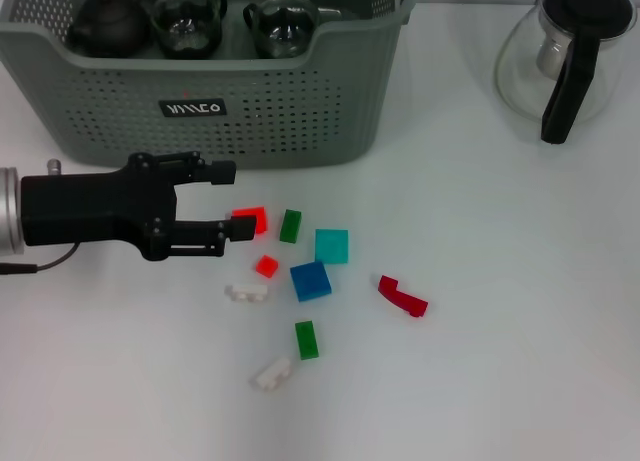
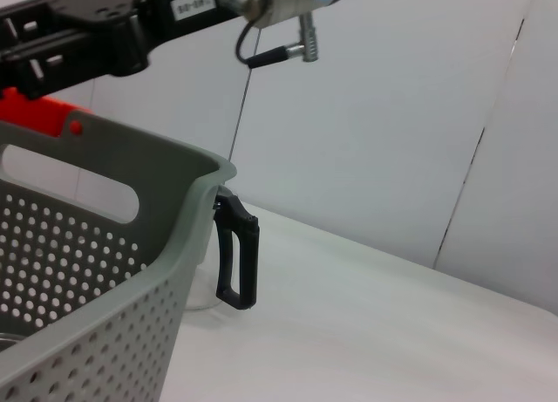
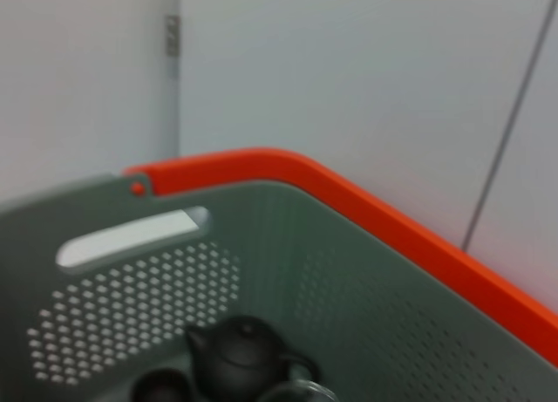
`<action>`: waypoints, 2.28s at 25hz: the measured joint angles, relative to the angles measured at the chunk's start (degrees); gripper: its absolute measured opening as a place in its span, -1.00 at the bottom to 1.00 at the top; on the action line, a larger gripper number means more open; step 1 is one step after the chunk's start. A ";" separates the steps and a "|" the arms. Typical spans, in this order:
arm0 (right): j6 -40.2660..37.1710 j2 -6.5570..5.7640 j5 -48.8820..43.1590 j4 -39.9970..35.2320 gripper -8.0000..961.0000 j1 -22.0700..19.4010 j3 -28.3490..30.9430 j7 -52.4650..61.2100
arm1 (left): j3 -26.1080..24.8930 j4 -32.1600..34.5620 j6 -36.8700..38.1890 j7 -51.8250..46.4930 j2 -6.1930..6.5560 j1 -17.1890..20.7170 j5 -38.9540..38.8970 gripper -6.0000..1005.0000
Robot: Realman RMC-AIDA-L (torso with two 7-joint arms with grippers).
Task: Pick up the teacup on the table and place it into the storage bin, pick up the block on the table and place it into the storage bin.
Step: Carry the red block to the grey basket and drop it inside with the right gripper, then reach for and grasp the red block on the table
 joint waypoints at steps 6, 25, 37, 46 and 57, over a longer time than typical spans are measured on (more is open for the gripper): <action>-12.35 -0.35 2.15 -14.39 0.53 -7.72 0.68 -1.03 | 0.02 -0.01 0.13 0.00 0.00 0.11 0.21 0.59; -51.84 -0.28 -7.91 -39.75 0.71 -27.60 -0.32 -1.73 | 1.35 -0.42 0.65 -0.45 0.50 -0.05 0.68 0.59; -50.15 -0.19 -13.57 -22.09 0.70 -18.07 -9.26 1.03 | 1.34 -0.37 0.21 -0.12 0.28 -1.19 0.68 0.59; -44.19 -0.03 -13.74 -12.89 0.70 -13.79 -15.52 1.01 | 1.34 -0.46 0.11 -0.05 0.09 -1.36 0.68 0.59; -37.17 0.30 -13.77 -11.07 0.69 -12.71 -24.44 4.74 | 1.34 -2.35 0.14 -0.50 0.54 -1.33 0.68 0.59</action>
